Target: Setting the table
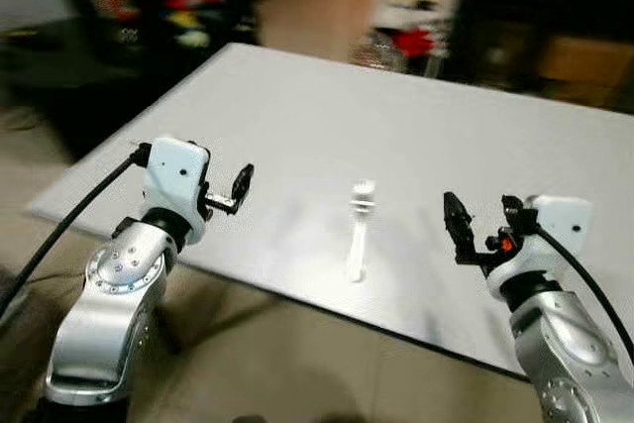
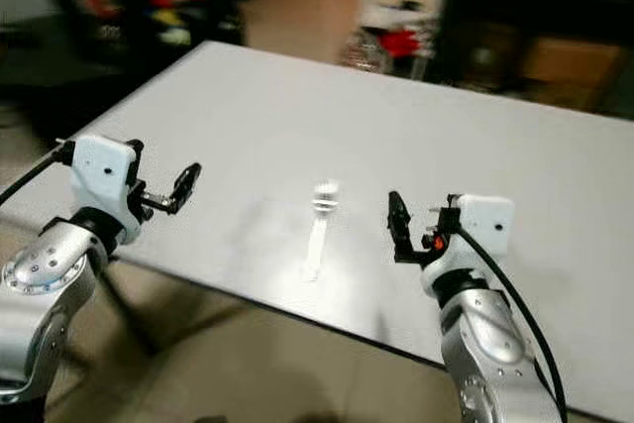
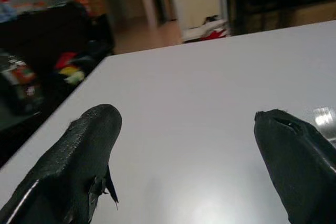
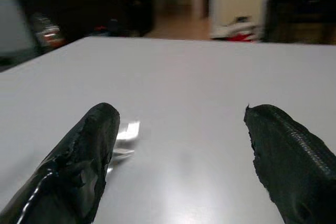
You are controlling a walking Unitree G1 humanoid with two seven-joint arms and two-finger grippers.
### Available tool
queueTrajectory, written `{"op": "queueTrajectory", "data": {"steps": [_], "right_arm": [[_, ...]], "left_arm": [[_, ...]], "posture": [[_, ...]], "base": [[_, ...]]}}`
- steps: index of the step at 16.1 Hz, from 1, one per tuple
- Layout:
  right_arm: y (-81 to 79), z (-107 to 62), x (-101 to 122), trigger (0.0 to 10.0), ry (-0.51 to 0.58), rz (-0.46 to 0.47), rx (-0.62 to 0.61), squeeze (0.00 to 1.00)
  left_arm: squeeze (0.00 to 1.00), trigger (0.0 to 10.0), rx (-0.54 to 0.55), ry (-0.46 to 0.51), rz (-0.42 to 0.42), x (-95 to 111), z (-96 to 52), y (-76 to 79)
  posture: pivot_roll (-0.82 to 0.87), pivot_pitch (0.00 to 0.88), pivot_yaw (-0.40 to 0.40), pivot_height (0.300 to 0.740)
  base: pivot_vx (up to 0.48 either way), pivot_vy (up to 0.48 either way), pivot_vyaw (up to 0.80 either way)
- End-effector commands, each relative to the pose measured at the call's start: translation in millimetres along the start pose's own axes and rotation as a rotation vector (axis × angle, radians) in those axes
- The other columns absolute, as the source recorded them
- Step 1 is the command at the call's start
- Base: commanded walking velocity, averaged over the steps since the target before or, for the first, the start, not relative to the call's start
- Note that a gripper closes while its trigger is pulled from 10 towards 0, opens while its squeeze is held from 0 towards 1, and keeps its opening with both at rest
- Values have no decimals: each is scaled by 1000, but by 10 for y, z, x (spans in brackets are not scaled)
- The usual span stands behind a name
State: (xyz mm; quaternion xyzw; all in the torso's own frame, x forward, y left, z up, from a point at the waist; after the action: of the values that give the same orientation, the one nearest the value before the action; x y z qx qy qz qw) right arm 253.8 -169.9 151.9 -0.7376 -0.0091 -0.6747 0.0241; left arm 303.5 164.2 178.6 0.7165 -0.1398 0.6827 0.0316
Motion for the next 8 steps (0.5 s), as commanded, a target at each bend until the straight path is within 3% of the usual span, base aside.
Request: {"op": "queueTrajectory", "data": {"steps": [1, 6, 8], "right_arm": [[-12, -53, 27, 10000, 10, 0, 13, 0], [-153, -144, -46, 10000, -14, 72, 59, 0], [-138, -170, -89, 10000, -31, 87, 38, 0]], "left_arm": [[0, 10000, -13, -25, -6, -56, -12, 34], [0, 10000, 6, -73, 38, -171, -36, 4], [0, 10000, 24, -77, 7, -192, -15, 13]], "posture": [[0, 0, 30, 740], [-4, 0, 36, 740], [4, 0, 34, 740]], "base": [[0, 0, 800], [0, 0, 800], [0, 0, 800]]}}
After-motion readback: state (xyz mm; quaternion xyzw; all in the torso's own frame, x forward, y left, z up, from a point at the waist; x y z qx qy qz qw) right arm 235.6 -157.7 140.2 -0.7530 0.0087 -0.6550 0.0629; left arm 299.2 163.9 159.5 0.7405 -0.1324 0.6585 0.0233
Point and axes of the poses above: a point about 5 cm out from each wrist's last joint towards the gripper, its own z axis pointing out of the wrist towards the gripper, its own x axis along the axis of the wrist's last joint, y = z × x, the point moved 4 cm from there along z, pointing out of the wrist towards the gripper, and after that the axes turned 5 degrees about -z, right-handed, at the moved point
